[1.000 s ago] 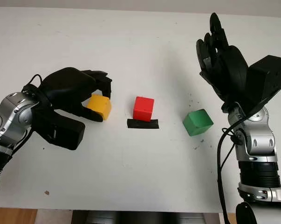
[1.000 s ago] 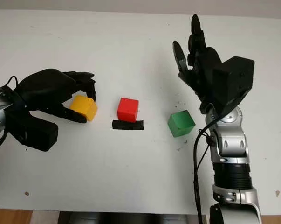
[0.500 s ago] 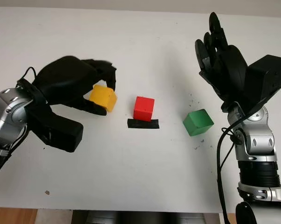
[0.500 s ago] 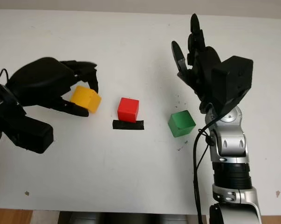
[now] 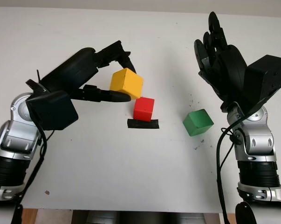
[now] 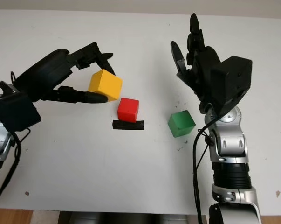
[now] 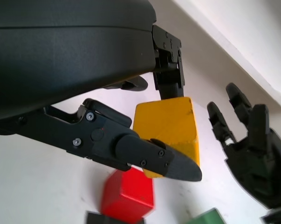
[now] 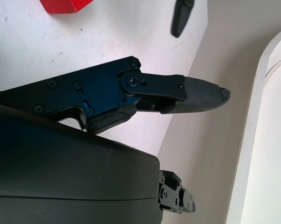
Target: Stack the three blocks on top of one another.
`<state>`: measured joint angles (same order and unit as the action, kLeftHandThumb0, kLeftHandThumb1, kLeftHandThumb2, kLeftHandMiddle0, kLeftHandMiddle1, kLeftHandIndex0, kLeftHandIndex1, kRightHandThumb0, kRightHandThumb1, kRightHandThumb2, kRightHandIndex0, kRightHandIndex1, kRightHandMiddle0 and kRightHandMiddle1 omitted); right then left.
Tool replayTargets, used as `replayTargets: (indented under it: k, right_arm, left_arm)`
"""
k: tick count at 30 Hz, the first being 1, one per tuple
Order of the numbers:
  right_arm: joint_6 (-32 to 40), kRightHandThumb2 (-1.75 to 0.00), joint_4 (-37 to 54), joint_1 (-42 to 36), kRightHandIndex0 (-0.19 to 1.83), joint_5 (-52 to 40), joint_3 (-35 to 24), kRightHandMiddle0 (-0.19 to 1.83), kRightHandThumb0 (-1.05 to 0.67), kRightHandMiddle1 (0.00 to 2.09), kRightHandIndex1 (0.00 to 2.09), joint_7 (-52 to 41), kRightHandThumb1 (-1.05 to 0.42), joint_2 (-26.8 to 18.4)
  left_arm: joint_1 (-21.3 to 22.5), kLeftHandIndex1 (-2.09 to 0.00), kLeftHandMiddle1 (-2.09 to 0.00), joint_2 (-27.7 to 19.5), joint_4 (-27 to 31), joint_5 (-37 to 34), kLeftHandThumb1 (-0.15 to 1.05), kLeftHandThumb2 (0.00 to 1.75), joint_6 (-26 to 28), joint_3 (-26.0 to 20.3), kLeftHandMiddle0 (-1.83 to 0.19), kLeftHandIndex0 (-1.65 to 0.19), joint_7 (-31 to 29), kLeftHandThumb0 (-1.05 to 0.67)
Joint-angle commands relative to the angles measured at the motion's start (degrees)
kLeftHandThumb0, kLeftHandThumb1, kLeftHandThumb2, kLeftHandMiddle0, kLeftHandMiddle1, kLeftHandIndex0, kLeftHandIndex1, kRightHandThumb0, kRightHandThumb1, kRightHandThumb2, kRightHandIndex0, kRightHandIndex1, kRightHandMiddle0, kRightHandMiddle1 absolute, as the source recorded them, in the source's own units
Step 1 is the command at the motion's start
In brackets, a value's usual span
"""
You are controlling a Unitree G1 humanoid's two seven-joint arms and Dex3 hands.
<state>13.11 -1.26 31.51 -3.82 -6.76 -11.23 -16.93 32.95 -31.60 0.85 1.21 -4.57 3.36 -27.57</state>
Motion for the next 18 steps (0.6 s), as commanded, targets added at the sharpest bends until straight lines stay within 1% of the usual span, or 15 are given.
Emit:
replayTargets:
  k: [1, 2, 4, 8, 10, 15, 18]
  right_arm:
    - [-0.3, -0.50, 1.0, -0.3, -0.19, -0.1, 0.1, -0.19, -0.73, 0.00, 0.00, 0.1, -1.05, 0.1]
    - [0.0, -0.50, 1.1, -0.3, -0.19, -0.3, 0.0, -0.19, -0.73, 0.00, 0.00, 0.2, -1.05, 0.2]
    - [0.1, -0.49, 1.3, -0.5, -0.19, -0.2, 0.1, -0.19, -0.73, 0.00, 0.00, 0.3, -1.05, 0.3]
    - [0.4, -0.50, 1.7, -0.8, -0.19, -0.1, 0.1, -0.19, -0.72, 0.00, 0.00, 0.2, -1.05, 0.1]
    - [0.5, -0.50, 1.7, -0.9, -0.19, 0.1, 0.1, -0.19, -0.73, 0.00, 0.00, 0.5, -1.05, 0.2]
    - [0.8, -0.49, 1.7, -0.9, -0.19, -0.3, -0.1, -0.19, -0.73, 0.00, 0.00, 0.7, -1.05, 0.5]
    - [0.7, -0.48, 1.8, -0.9, -0.19, -0.3, -0.1, -0.19, -0.73, 0.00, 0.00, 0.8, -1.05, 0.4]
  left_arm:
    - [0.1, -1.54, -0.05, 1.7, 0.5, -2.3, 1.05, 0.10, 2.3, -0.5, -0.31, -0.27, -0.9, -0.48]
    - [0.3, -1.52, -0.05, 2.3, 0.3, -2.9, 1.05, 0.09, 4.2, -0.2, -0.31, -0.28, -1.4, -0.48]
    - [0.6, -1.48, -0.05, 3.2, -0.4, -3.3, 1.05, 0.08, 6.2, 0.3, -0.31, -0.32, -2.1, -0.49]
    - [1.2, -1.46, -0.05, 5.2, -3.3, -2.6, 1.04, 0.06, 5.3, 1.3, -0.30, -0.36, -2.7, -0.49]
    - [1.4, -1.52, -0.06, 6.7, -5.1, -2.6, 1.04, 0.06, 4.9, 1.6, -0.31, -0.35, -2.5, -0.48]
    - [1.6, -1.54, -0.05, 9.6, -7.3, -2.6, 1.03, 0.05, 7.7, 1.9, -0.30, -0.37, -1.6, -0.50]
    - [1.5, -1.54, -0.05, 10.4, -8.7, -1.3, 1.03, 0.05, 6.7, 2.3, -0.30, -0.38, -0.7, -0.52]
